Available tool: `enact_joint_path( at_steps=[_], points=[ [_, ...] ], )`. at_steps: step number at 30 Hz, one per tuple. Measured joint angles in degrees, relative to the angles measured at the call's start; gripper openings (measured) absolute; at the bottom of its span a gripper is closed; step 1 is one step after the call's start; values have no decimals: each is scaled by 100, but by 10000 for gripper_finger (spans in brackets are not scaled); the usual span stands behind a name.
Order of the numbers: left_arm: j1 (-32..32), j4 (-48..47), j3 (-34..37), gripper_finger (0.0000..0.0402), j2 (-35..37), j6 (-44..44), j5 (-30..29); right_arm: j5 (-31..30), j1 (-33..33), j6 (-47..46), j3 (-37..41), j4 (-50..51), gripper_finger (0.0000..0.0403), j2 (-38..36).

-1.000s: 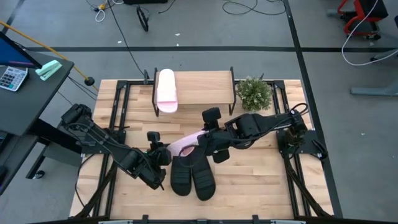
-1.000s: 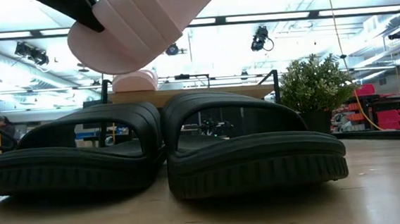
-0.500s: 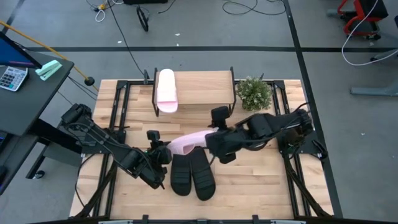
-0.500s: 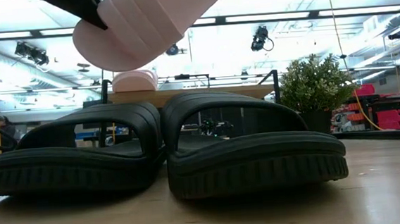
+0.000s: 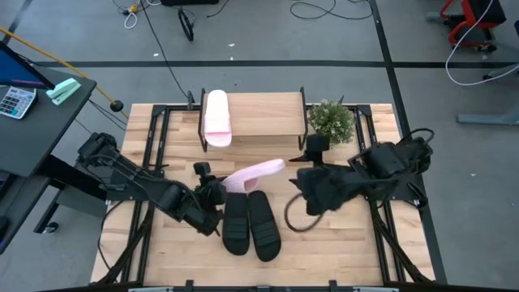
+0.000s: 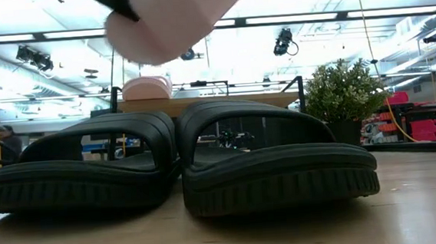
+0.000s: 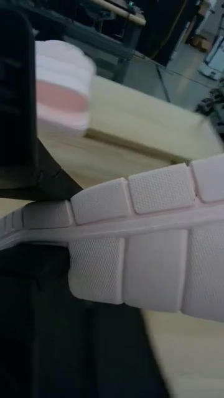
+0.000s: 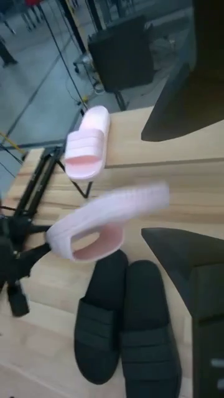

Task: Pick and place slides into the shelf
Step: Put the pink slide on the shelf

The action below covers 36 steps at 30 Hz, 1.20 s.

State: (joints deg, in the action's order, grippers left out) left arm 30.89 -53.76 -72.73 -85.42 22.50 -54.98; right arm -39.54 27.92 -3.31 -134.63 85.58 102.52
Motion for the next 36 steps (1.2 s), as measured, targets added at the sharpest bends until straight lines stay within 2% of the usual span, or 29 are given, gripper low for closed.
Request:
enact_joint_path(
  at_steps=[4,9,12,15,18,22,27,32,36],
  points=[
    [-313,966,0,86,367,-766,224,-344,320,-201,0,193,244,0],
    [-856,2029,-2,91,1048,-1439,1458,-533,567,-673,2,460,240,24],
    [-1285,2307,-2,87,1460,-1478,2219,-566,671,-749,50,450,236,22],
    [-1691,2632,16,81,1749,-1386,2743,-585,733,-759,149,439,233,24],
    [-2058,3476,356,81,2023,-1329,3212,-646,729,-759,338,455,231,31],
    [-2637,5150,1327,84,2427,-908,4075,-746,688,-755,608,449,231,31],
    [-3349,7068,2718,75,2715,204,4911,-874,612,-661,972,402,231,26],
    [-3846,8512,3672,78,2729,1568,5368,-1026,490,-230,1515,17,231,33],
    [-3991,8937,4077,73,2734,2133,5423,-1227,403,299,2087,-602,231,32]
  ],
)
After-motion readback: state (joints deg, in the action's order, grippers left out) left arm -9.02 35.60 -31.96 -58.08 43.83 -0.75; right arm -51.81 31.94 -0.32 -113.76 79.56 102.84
